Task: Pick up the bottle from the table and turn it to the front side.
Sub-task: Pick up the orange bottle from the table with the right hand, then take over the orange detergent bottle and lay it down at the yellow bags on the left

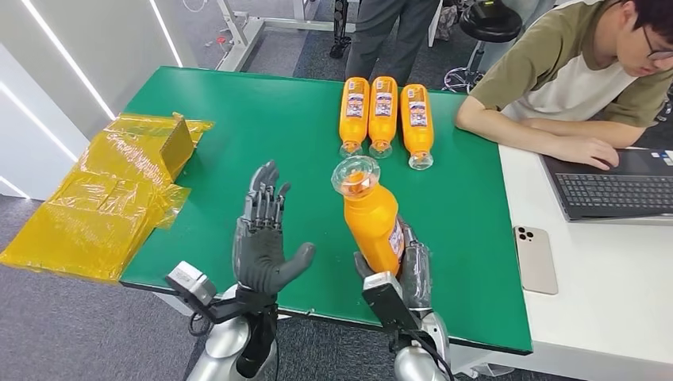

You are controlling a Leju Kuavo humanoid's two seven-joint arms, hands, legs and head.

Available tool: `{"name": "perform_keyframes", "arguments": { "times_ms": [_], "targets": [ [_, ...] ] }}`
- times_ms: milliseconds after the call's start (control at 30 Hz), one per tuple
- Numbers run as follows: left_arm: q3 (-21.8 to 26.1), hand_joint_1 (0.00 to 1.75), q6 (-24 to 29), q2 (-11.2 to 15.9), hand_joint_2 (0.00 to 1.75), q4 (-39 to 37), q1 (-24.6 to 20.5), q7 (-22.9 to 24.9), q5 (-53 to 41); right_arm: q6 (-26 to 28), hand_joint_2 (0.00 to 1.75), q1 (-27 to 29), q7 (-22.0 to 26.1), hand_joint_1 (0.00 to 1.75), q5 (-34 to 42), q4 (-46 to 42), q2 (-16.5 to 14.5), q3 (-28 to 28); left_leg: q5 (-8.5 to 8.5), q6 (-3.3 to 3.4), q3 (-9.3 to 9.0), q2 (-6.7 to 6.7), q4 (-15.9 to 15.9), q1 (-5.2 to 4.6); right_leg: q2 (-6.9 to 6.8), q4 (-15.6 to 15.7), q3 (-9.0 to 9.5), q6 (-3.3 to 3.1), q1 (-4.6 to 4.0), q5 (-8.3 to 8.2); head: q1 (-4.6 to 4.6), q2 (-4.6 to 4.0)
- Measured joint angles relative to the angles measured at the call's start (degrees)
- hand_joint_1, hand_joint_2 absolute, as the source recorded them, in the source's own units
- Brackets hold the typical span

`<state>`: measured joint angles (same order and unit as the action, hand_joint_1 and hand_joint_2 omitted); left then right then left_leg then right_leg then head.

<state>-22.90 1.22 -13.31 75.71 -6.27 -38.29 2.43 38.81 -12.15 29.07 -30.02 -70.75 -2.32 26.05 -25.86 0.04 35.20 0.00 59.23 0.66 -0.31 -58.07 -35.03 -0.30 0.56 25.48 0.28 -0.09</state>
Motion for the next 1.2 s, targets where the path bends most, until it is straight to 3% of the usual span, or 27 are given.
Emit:
{"name": "perform_keyframes", "arguments": {
  "times_ms": [333, 600, 1200],
  "targets": [
    [-2.4, 0.00, -3.5, -0.1, 1.75, -6.9, -1.5, 2.5, -1.8, -2.9, 1.75, 2.6, -2.6, 1.75, -6.7, -3.1, 0.0, 0.1, -0.04, -0.04, 0.01, 0.04, 0.0, 0.00, 0.07, 0.0, -0.06, 0.00, 0.00, 0.00, 0.00, 0.00],
    [-2.8, 0.00, -4.7, -0.3, 1.75, -8.8, -1.9, 2.3, -2.6, -11.9, 1.75, 5.9, -10.3, 1.75, -16.6, -4.5, 0.4, 0.5, -0.05, -0.06, 0.02, 0.06, 0.0, 0.01, 0.13, 0.0, -0.09, 0.00, 0.00, 0.01, 0.00, 0.00],
    [-2.5, 0.00, -6.2, -0.3, 1.75, -9.9, -2.1, 1.0, -2.6, -19.0, 1.75, 8.4, -12.9, 1.75, -23.1, -5.1, 1.5, -0.2, -0.05, -0.07, 0.01, 0.18, 0.0, 0.01, 0.27, 0.0, -0.12, -0.01, 0.00, 0.00, 0.00, 0.00]
  ]
}}
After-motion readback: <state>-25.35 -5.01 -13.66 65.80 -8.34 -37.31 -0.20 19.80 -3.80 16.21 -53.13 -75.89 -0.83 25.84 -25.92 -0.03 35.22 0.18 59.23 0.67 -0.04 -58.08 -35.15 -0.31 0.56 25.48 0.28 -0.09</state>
